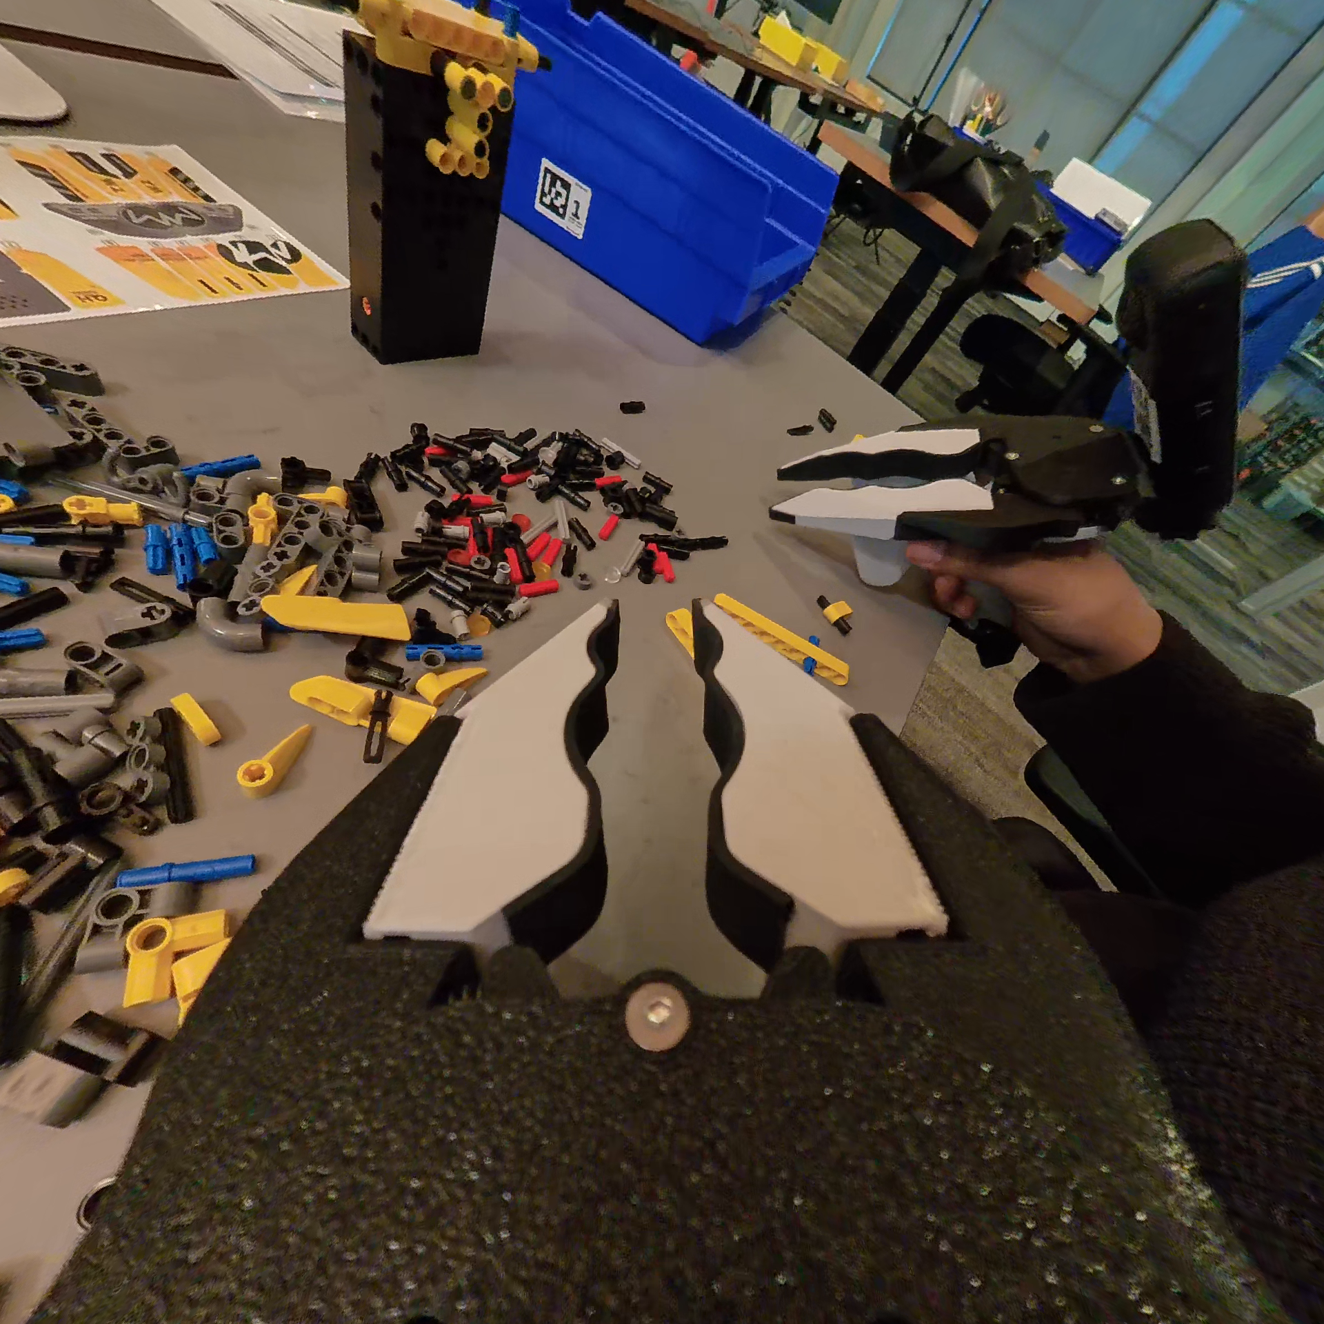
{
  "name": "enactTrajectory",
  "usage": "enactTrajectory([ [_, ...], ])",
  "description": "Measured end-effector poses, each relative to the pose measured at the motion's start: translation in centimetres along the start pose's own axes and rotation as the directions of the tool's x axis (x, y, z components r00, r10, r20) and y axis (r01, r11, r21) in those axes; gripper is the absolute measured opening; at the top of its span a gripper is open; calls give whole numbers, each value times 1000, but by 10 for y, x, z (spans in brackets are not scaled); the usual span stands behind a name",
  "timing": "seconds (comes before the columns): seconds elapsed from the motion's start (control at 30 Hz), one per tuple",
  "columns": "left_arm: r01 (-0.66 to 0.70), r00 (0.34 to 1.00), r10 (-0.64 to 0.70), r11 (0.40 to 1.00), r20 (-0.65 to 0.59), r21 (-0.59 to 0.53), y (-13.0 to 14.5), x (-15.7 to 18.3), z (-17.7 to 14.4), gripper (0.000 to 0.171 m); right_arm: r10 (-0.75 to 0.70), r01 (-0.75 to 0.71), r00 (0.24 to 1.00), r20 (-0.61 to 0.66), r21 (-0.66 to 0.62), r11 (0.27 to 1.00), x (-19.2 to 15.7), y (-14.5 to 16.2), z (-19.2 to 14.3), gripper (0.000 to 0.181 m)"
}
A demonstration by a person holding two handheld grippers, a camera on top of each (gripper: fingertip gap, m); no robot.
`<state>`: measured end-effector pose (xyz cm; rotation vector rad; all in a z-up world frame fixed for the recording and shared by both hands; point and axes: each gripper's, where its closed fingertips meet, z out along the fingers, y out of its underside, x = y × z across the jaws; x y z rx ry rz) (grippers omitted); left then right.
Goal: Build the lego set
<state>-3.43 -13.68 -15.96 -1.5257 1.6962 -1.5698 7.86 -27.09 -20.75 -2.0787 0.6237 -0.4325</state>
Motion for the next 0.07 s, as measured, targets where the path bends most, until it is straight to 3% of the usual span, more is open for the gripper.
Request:
enactTrajectory([
  [0.07, 8, 1000, -8, 1000, -3, 2, 0, 0, 0, 20, 5, -5, 1000, -1, -8, 1000, 1, 1, 1, 33],
])
